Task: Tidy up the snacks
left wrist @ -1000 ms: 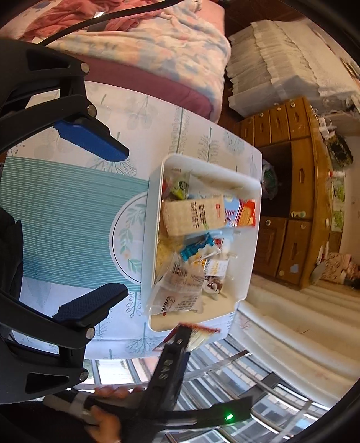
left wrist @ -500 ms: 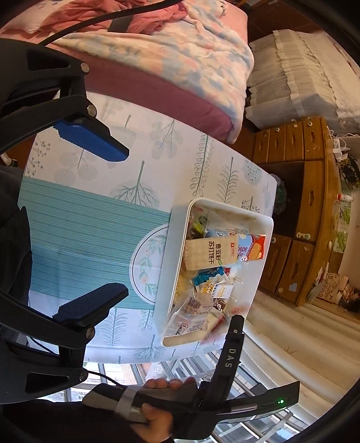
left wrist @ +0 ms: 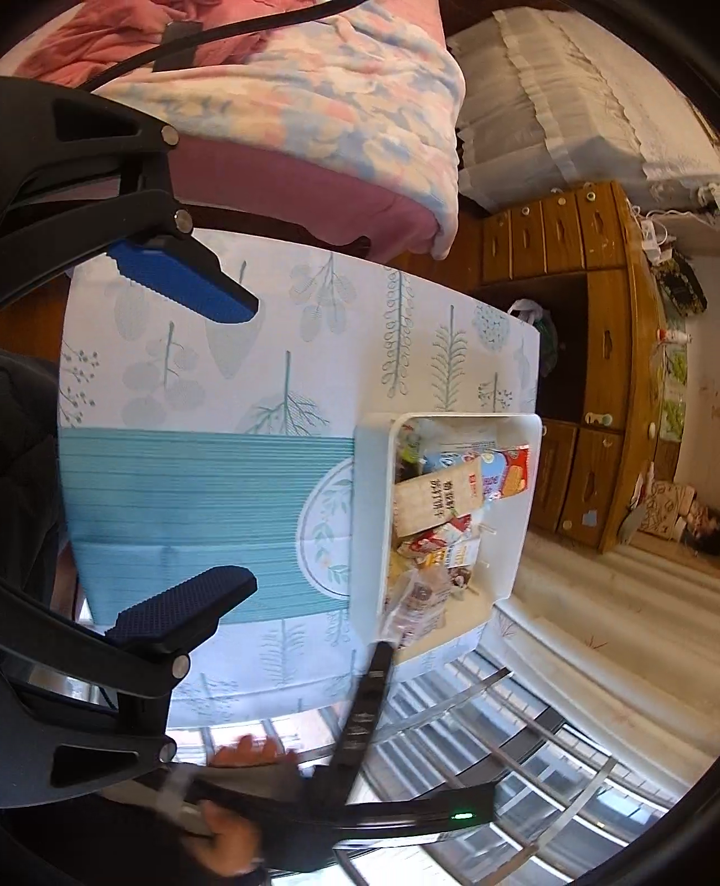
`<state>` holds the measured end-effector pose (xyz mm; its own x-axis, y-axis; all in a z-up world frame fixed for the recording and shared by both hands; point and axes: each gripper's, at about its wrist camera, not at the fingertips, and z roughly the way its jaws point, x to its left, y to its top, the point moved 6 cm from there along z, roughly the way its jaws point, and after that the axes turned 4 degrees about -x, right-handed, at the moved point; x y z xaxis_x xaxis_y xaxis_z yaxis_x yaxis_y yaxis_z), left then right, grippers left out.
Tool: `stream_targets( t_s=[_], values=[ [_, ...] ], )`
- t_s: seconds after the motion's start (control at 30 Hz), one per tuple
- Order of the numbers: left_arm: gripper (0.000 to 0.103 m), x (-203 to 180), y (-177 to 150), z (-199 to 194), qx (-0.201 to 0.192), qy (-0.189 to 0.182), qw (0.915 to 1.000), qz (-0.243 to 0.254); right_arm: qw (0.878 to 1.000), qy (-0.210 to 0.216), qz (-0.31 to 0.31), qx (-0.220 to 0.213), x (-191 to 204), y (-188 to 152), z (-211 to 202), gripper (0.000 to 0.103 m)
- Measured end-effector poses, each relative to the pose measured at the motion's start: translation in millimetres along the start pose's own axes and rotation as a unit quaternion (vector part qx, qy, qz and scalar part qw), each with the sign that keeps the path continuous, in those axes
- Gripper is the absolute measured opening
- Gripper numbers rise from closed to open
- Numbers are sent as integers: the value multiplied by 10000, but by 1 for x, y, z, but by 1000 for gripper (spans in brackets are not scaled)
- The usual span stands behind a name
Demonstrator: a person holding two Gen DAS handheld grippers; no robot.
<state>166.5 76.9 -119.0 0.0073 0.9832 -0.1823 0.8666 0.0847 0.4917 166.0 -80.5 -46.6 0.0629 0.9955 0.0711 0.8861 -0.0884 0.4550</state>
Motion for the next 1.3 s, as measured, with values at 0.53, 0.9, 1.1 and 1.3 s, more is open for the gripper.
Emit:
stream_targets(
  t_s=[0.53,0.9,1.1,1.3],
  values=[
    [89,-30,-25,-14,144,-304,9986,414,9937,245,589,921,6,-133,-38,97],
    [101,-63,6,-61,-247,73,9985,488,9990,220,205,322,-16,-100,-128,100],
    [102,-78,7,-78,-548,178,9978,336,9997,191,115,-109,-11,-95,-158,103],
    [102,-86,-6,-77,-648,324,9972,173,9982,248,97,-542,-12,-98,-171,103]
  ],
)
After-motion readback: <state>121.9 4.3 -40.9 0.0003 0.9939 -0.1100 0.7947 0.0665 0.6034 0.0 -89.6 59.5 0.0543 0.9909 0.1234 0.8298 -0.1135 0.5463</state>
